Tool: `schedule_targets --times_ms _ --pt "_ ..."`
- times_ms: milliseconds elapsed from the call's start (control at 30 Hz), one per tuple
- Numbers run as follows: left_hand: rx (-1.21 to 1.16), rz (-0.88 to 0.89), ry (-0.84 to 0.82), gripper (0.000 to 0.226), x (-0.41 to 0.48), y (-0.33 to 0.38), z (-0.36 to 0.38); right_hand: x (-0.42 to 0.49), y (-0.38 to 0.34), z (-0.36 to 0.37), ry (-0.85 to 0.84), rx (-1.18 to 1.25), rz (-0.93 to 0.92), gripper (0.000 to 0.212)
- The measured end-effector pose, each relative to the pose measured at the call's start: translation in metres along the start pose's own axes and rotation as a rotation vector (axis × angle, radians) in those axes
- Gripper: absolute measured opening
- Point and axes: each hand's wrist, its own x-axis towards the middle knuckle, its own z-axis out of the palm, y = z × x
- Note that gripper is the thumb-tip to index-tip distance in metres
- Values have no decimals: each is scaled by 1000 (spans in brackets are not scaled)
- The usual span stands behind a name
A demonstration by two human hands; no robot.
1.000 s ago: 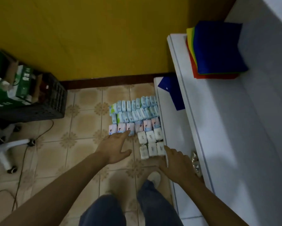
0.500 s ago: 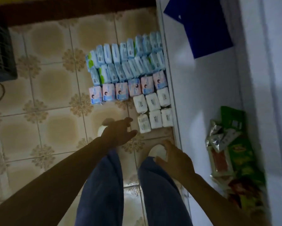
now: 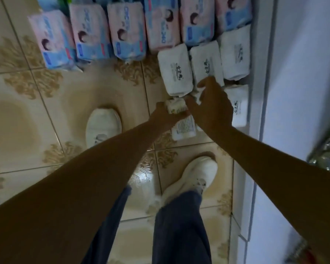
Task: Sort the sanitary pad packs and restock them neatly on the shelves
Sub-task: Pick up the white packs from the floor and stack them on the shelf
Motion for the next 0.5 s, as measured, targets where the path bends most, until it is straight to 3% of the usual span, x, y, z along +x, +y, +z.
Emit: schedule_targets --times_ms 67,200,300,400,500 --pt "-34 5 11 70 11 -7 1 21 -11 6 84 33 -41 50" --pt "-87 -22 -68 61 13 -26 -26 48 -37 17 22 -33 42 75" --pt "-100 -66 -94 39 0 -36 -63 52 -49 35 -7 -181 41 91" --pt "-37 -5 -80 17 -18 -43 -106 53 -51 49 60 -232 76 88" --pt "-54 72 -86 20 -44 -40 -139 50 -55 41 94 -172 85 76"
